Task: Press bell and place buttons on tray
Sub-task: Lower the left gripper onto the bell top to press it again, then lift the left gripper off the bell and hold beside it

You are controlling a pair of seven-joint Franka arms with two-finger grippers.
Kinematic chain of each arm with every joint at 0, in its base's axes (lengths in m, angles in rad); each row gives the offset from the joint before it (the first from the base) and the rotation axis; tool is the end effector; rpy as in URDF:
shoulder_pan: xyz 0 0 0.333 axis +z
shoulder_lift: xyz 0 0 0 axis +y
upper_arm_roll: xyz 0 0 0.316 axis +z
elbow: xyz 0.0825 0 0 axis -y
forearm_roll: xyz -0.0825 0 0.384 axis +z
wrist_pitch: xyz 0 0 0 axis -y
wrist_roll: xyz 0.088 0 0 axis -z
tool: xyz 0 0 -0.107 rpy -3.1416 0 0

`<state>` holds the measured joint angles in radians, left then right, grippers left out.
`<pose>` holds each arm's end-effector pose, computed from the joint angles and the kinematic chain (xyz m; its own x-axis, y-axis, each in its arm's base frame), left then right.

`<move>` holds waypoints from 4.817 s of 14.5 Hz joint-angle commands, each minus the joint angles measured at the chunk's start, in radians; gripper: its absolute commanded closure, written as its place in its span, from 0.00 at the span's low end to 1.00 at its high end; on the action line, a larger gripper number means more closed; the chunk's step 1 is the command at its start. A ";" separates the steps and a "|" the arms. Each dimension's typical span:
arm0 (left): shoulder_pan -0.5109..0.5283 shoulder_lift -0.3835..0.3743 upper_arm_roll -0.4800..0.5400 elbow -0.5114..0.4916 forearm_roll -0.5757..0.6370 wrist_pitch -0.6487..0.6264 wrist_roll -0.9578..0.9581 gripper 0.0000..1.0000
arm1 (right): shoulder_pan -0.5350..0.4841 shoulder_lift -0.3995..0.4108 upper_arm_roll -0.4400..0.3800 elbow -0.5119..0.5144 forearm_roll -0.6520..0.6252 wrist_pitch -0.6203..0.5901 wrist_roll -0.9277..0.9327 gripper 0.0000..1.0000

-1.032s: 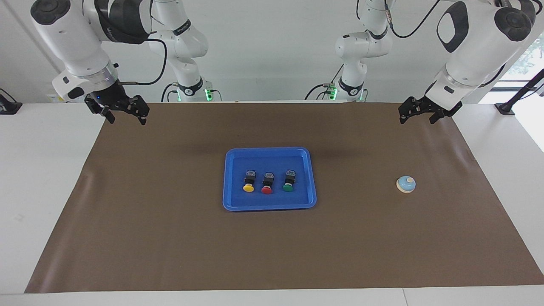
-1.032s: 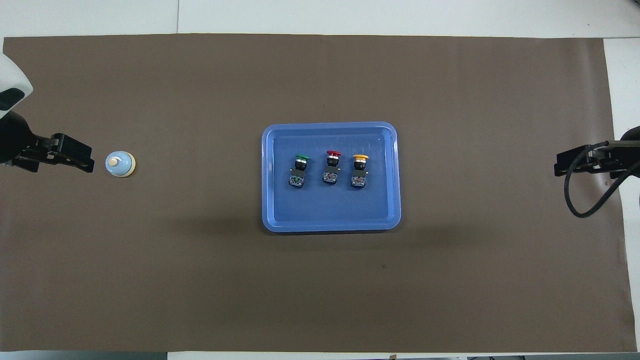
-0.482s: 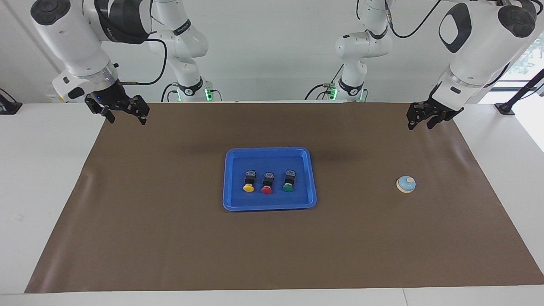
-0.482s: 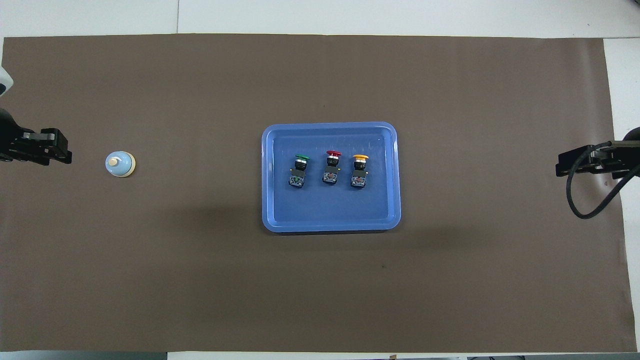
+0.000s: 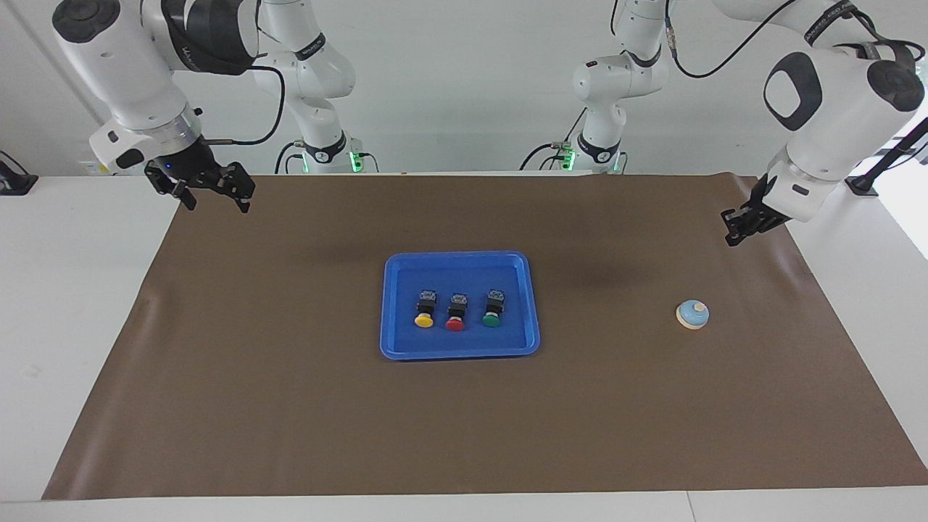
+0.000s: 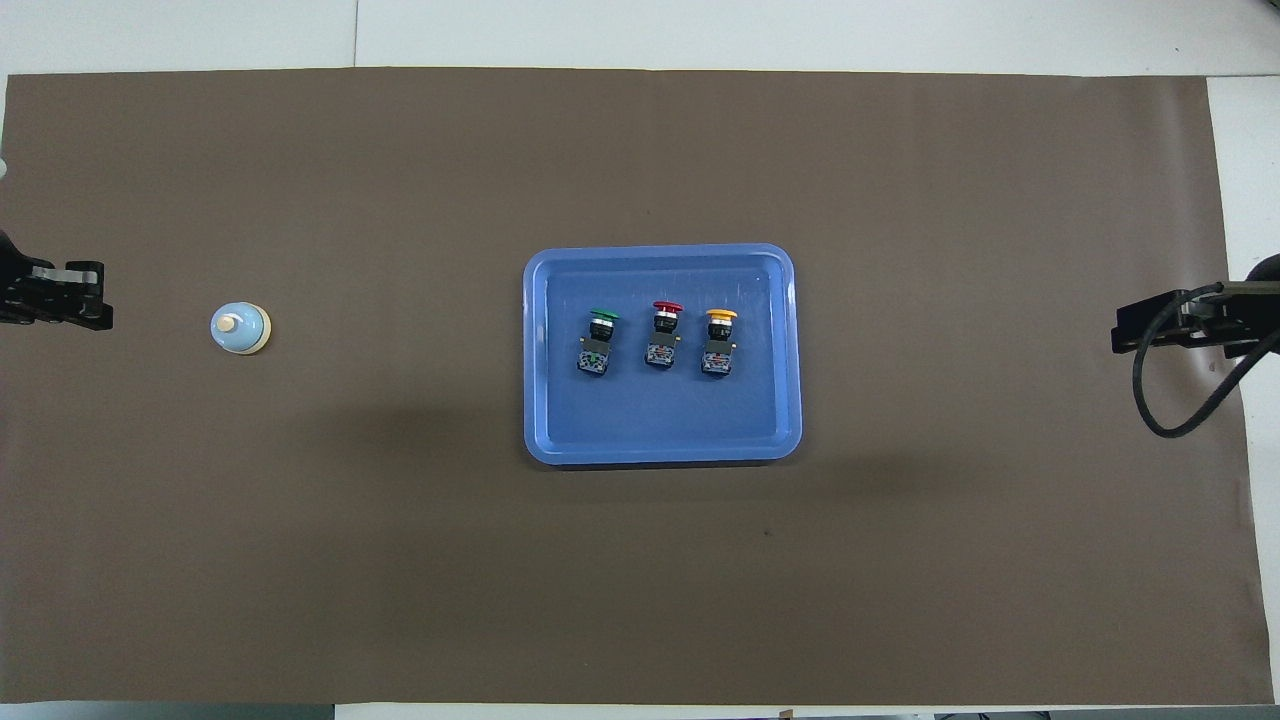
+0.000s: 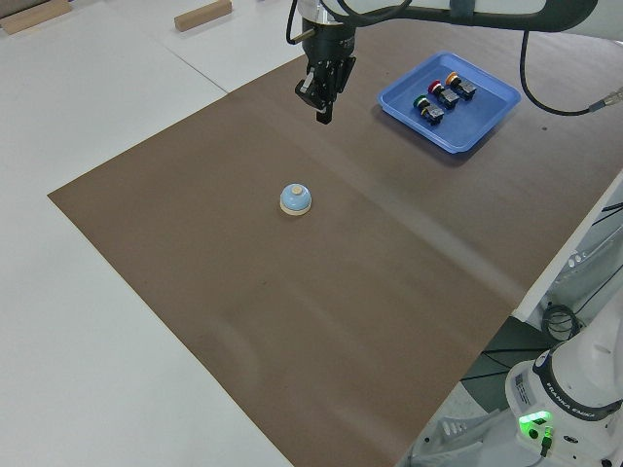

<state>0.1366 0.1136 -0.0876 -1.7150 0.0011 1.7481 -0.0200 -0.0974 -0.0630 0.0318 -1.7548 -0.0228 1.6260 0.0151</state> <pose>0.5884 0.0310 0.5060 0.9944 0.0684 -0.0801 0.0692 -0.9976 0.0073 0.5331 -0.0369 0.5766 0.9947 -0.0794 -0.0654 -0.0779 -0.9966 0.0256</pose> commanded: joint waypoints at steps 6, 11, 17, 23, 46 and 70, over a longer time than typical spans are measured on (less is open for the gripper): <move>0.011 0.046 -0.004 -0.274 0.003 0.396 -0.014 1.00 | -0.005 -0.008 0.007 0.001 -0.005 -0.017 0.014 0.00; 0.009 0.063 -0.004 -0.318 0.003 0.467 -0.011 1.00 | -0.005 -0.008 0.007 0.001 -0.005 -0.017 0.014 0.00; 0.011 0.118 -0.003 -0.307 0.008 0.508 -0.006 1.00 | -0.005 -0.008 0.007 0.001 -0.005 -0.017 0.014 0.00; 0.014 0.162 -0.001 -0.301 0.010 0.535 -0.001 1.00 | -0.005 -0.008 0.007 0.001 -0.005 -0.018 0.014 0.00; -0.081 -0.158 -0.008 -0.106 0.003 -0.137 -0.008 0.00 | -0.005 -0.008 0.007 0.001 -0.005 -0.017 0.014 0.00; -0.187 -0.057 0.057 0.117 0.003 -0.231 0.000 0.00 | -0.005 -0.008 0.007 0.001 -0.005 -0.018 0.014 0.00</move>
<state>-0.0680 0.0399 -0.0011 -1.6288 0.0008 1.5433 -0.0236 -0.0974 -0.0630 0.0318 -1.7548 -0.0228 1.6259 0.0151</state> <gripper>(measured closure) 0.000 0.000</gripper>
